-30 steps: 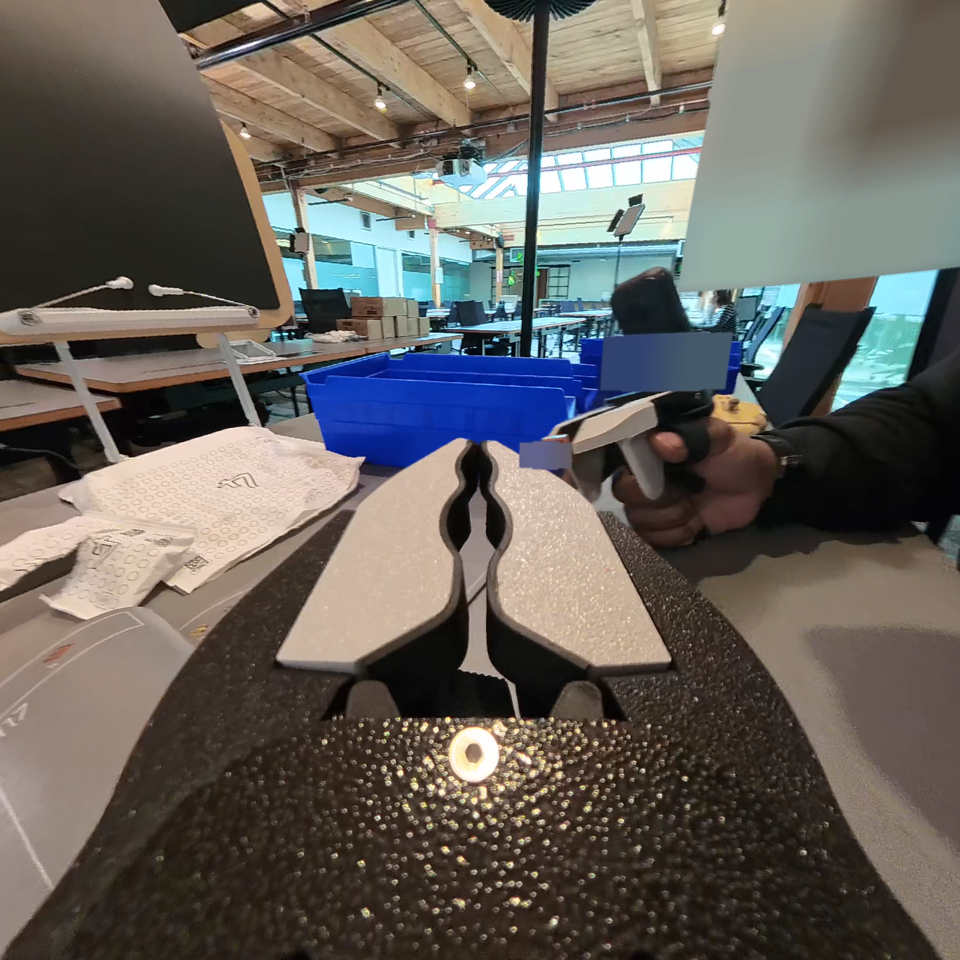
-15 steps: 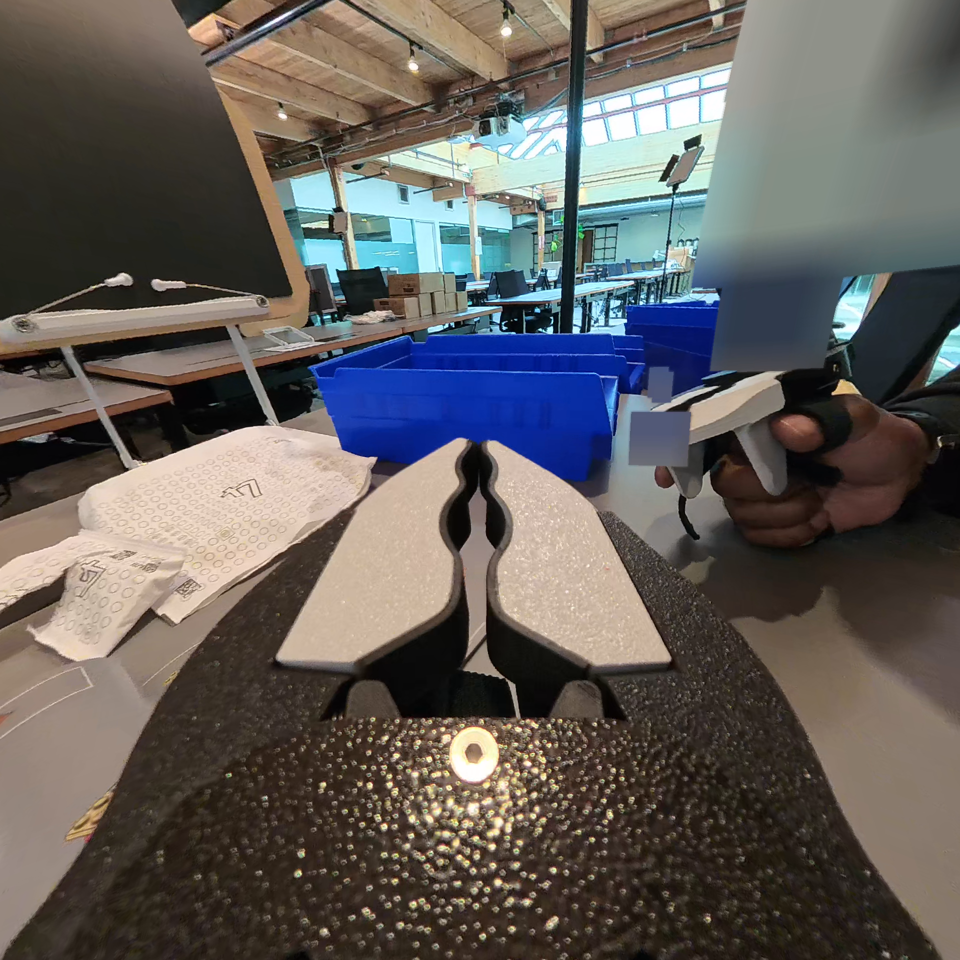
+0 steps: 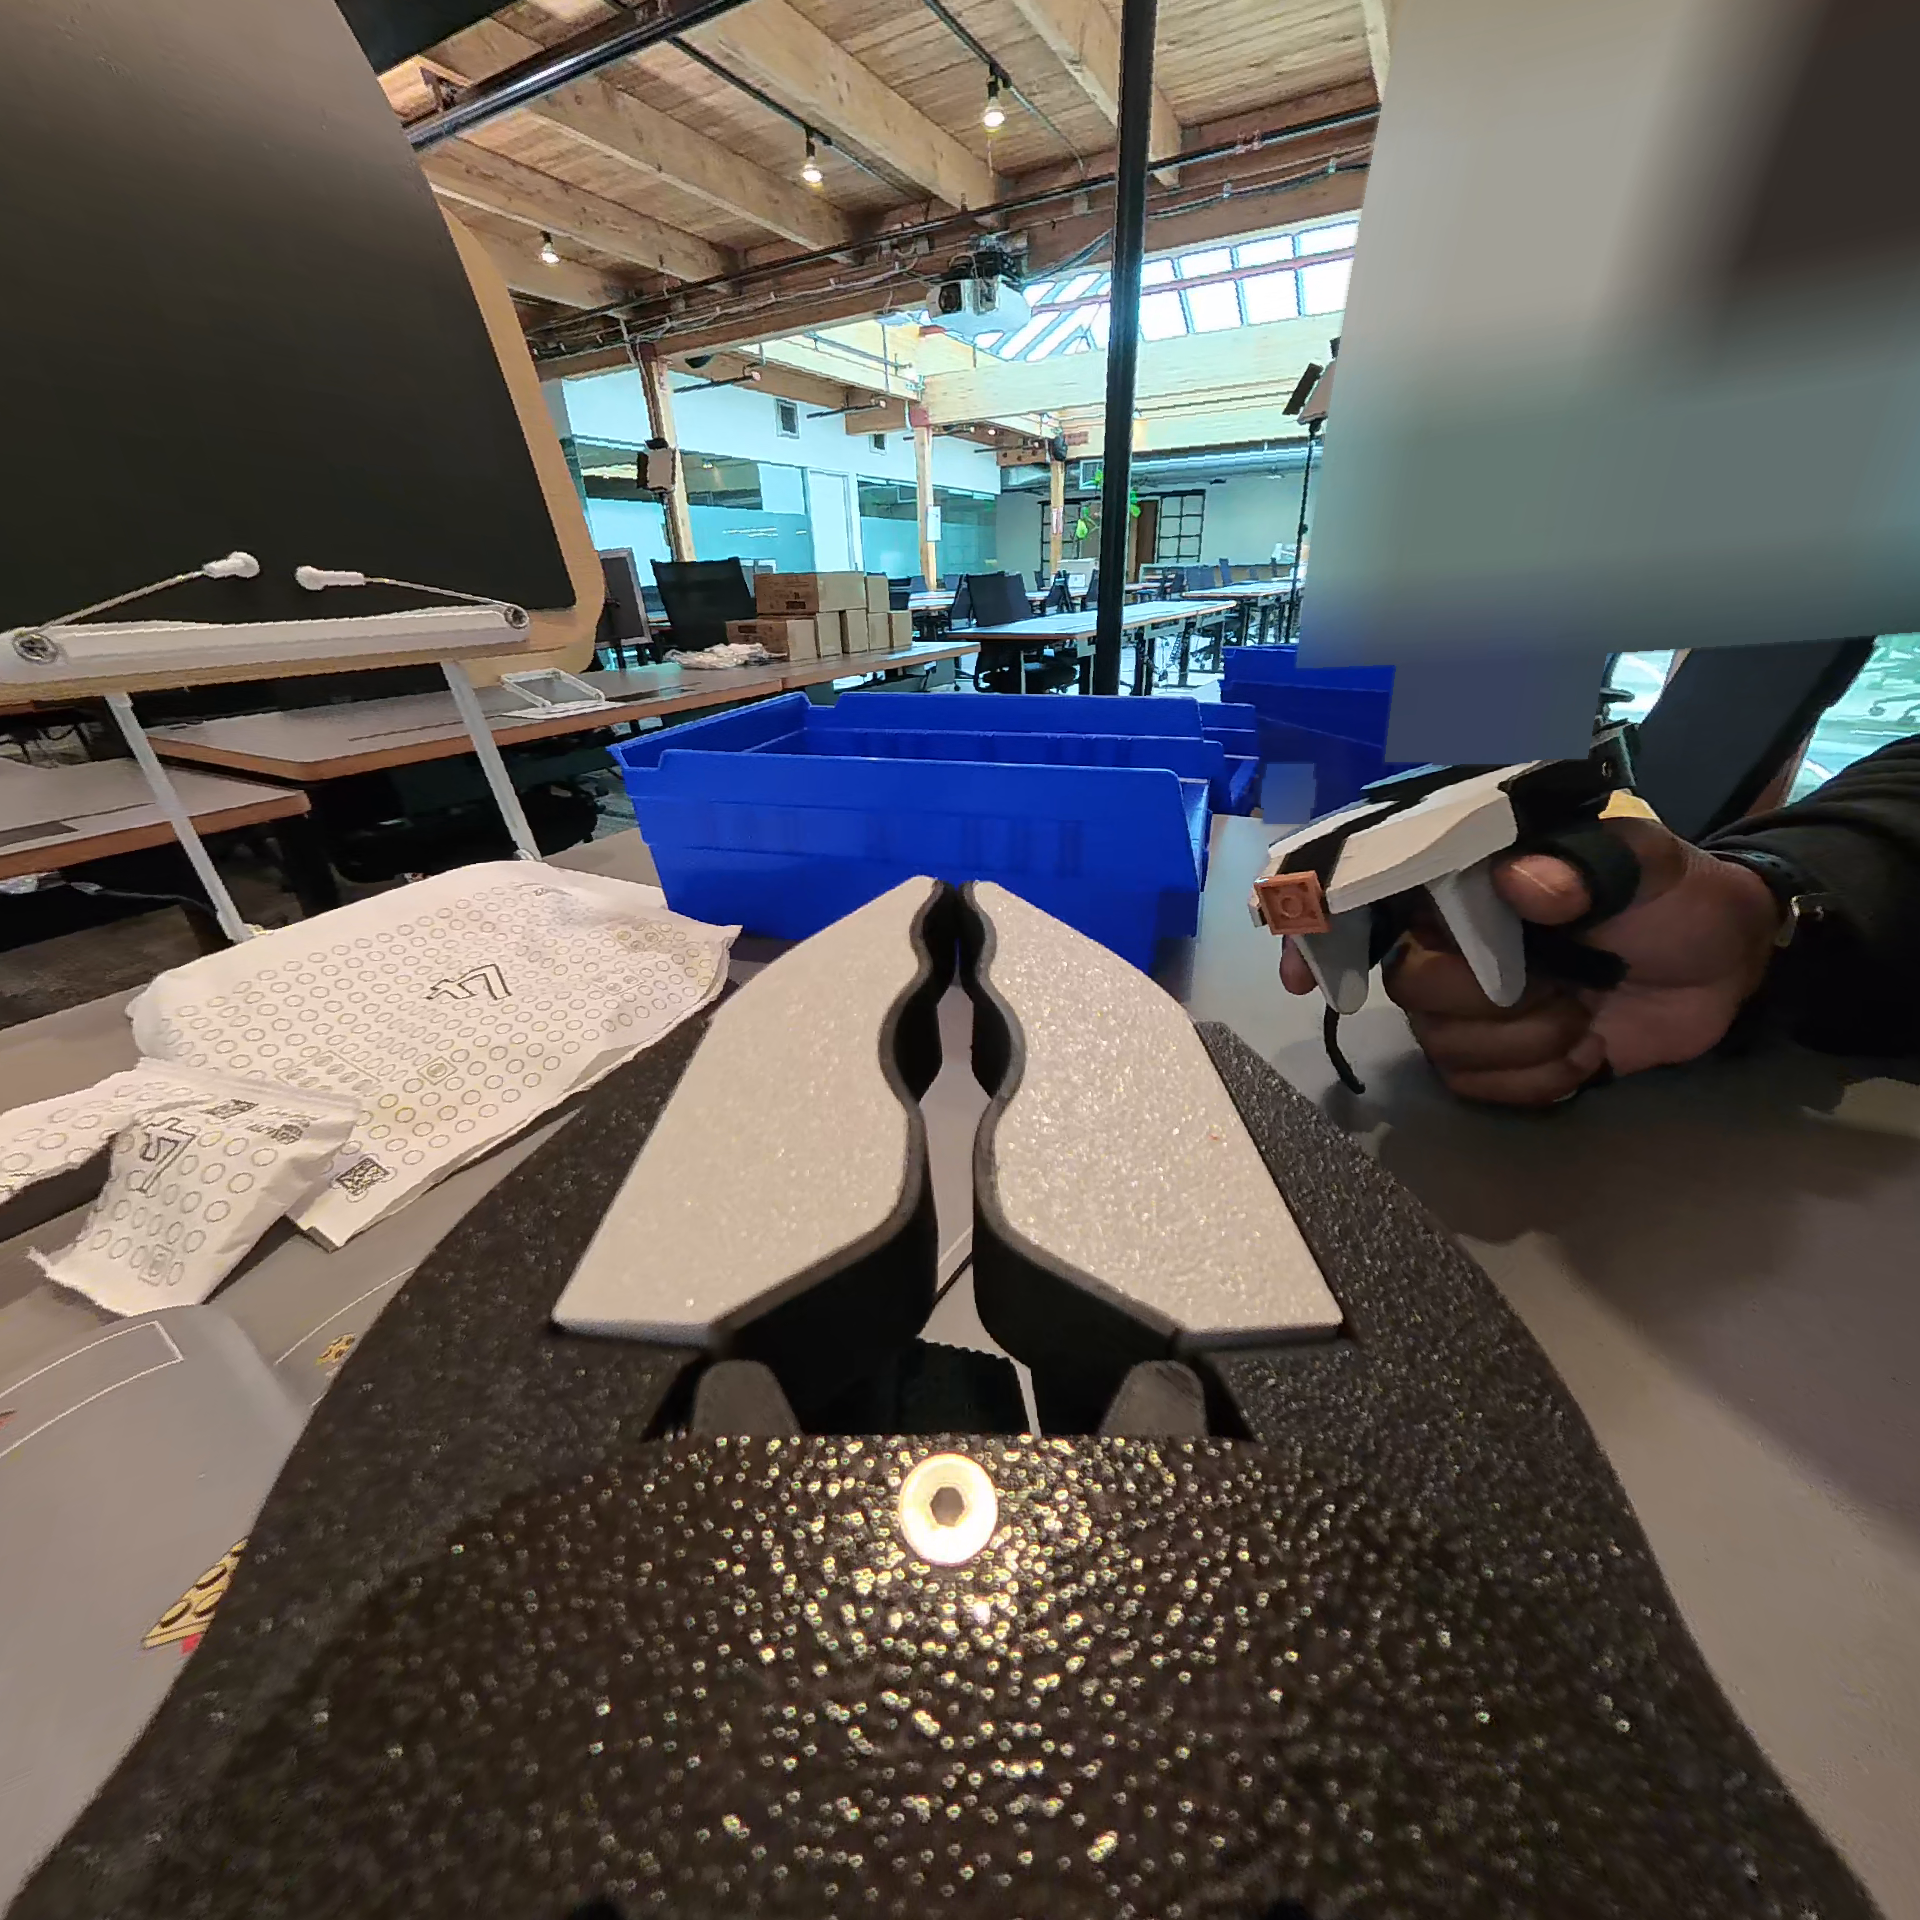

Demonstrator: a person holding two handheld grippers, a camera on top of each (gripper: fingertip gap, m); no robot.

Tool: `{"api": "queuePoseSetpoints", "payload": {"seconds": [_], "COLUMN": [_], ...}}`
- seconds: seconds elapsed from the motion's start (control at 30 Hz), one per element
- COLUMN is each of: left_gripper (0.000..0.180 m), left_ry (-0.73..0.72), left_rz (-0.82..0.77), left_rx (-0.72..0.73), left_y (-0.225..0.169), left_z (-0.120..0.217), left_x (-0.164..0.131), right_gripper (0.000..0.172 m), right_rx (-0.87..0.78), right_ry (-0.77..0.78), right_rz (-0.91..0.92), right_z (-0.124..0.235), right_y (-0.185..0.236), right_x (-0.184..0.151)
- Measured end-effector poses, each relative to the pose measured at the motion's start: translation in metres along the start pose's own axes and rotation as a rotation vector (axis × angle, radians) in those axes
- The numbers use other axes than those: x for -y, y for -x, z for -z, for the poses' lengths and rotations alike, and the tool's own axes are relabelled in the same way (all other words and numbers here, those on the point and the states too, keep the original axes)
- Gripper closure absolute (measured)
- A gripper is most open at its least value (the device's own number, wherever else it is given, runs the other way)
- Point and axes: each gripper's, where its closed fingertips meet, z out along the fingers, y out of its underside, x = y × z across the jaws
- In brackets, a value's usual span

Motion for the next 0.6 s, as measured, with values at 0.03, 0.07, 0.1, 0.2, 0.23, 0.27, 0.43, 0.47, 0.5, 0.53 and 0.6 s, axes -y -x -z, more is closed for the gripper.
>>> {"api": "queuePoseSetpoints", "payload": {"seconds": [0.03,0.07,0.1,0.2,0.23,0.27,0.43,0.47,0.5,0.53,0.6], "left_gripper": [0.18,0.18,0.18,0.18,0.18,0.18,0.18,0.18,0.18,0.18,0.18], "left_ry": [0.0,0.001,0.001,0.001,0.002,0.003,0.003,0.003,0.003,0.003,0.004], "left_rz": [-0.001,-0.002,-0.002,-0.001,-0.001,-0.001,-0.001,-0.001,-0.002,-0.002,-0.004], "left_rx": [0.0,-0.001,-0.002,-0.004,-0.005,-0.005,-0.004,-0.004,-0.004,-0.004,-0.004], "left_y": [-0.0002,-0.0004,-0.0005,-0.0006,-0.0007,-0.0007,-0.0007,-0.0007,-0.0007,-0.0008,-0.0011], "left_z": [0.0001,0.0001,0.0001,0.0001,0.0002,0.0003,0.0006,0.0006,0.0006,0.0005,0.0005], "left_x": [0.0,0.0001,0.0,0.0001,-0.0002,-0.0002,-0.0001,-0.0001,-0.0001,-0.0002,-0.0002], "right_gripper": [0.156,0.156,0.156,0.156,0.156,0.156,0.156,0.156,0.156,0.156,0.156], "right_rx": [0.001,0.001,0.001,0.002,0.002,0.003,0.004,0.004,0.004,0.004,0.004], "right_ry": [0.001,0.001,0.001,0.001,0.001,0.002,0.003,0.004,0.005,0.004,0.004], "right_rz": [0.0,-0.001,-0.002,-0.007,-0.008,-0.008,-0.008,-0.007,-0.008,-0.008,-0.007], "right_z": [0.0,-0.0001,-0.0001,-0.0001,-0.0001,-0.0001,-0.0003,-0.0004,-0.0005,-0.0004,-0.0005], "right_y": [0.0,-0.0001,-0.0001,-0.0004,-0.0005,-0.0004,-0.0003,-0.0002,-0.0001,-0.0002,-0.0001], "right_x": [-0.0001,0.0,0.0,0.0,0.0,0.0,-0.0001,-0.0002,-0.0003,-0.0003,-0.0003]}}
